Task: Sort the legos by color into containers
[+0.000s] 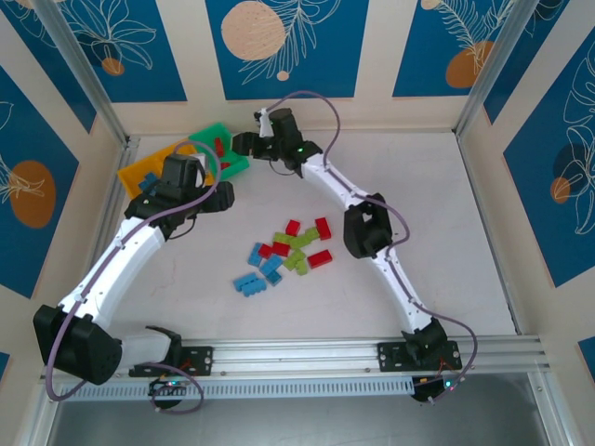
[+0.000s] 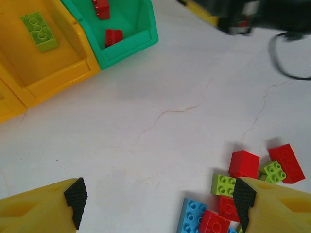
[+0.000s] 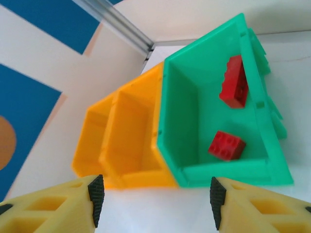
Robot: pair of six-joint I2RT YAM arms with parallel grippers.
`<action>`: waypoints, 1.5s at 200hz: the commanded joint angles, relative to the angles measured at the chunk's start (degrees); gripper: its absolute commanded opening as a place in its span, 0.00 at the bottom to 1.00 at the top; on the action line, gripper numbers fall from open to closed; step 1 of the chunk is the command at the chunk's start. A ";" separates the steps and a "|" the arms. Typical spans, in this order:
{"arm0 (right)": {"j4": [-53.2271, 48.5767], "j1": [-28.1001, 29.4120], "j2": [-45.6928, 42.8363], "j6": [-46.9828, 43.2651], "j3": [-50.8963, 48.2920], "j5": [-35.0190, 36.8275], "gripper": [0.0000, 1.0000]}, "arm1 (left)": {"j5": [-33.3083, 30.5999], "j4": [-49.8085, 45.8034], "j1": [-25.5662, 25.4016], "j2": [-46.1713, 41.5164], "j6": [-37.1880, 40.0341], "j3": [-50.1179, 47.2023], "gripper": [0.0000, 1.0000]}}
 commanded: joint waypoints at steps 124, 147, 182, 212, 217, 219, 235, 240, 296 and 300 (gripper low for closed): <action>-21.41 -9.30 -67.82 -1.67 -66.49 9.83 0.70 | 6.43 -11.78 -18.39 10.73 -1.44 -11.71 0.65; -22.74 -9.61 -66.23 -1.03 -65.17 8.31 0.70 | 5.18 -12.01 -19.74 12.16 -2.27 -13.61 0.64; -24.03 -9.48 -63.79 -0.66 -63.26 6.66 0.70 | 3.75 -10.65 -19.82 15.17 -4.12 -15.16 0.65; -23.82 -9.08 -63.72 -0.02 -63.62 6.74 0.70 | -0.28 -10.80 -19.80 18.35 -6.52 -15.08 0.61; -23.94 -9.05 -63.74 0.03 -63.68 6.85 0.70 | -0.99 -11.01 -19.82 18.74 -7.02 -14.90 0.60; -23.95 -9.05 -63.74 0.03 -63.70 6.89 0.70 | -1.24 -11.05 -19.79 18.92 -7.20 -14.89 0.60; -24.12 -8.79 -63.70 0.18 -63.61 6.99 0.70 | -3.88 -11.83 -19.69 20.02 -9.00 -14.52 0.56; -24.19 -8.75 -63.80 0.20 -63.57 7.14 0.70 | -4.62 -12.06 -19.69 20.32 -9.49 -14.42 0.56; -24.21 -7.69 -63.16 0.38 -62.33 7.52 0.70 | -10.12 -13.49 -19.26 21.26 -13.85 -15.26 0.60; -24.28 -7.60 -63.08 0.31 -62.15 7.58 0.70 | -10.02 -13.30 -19.22 21.26 -13.77 -15.42 0.60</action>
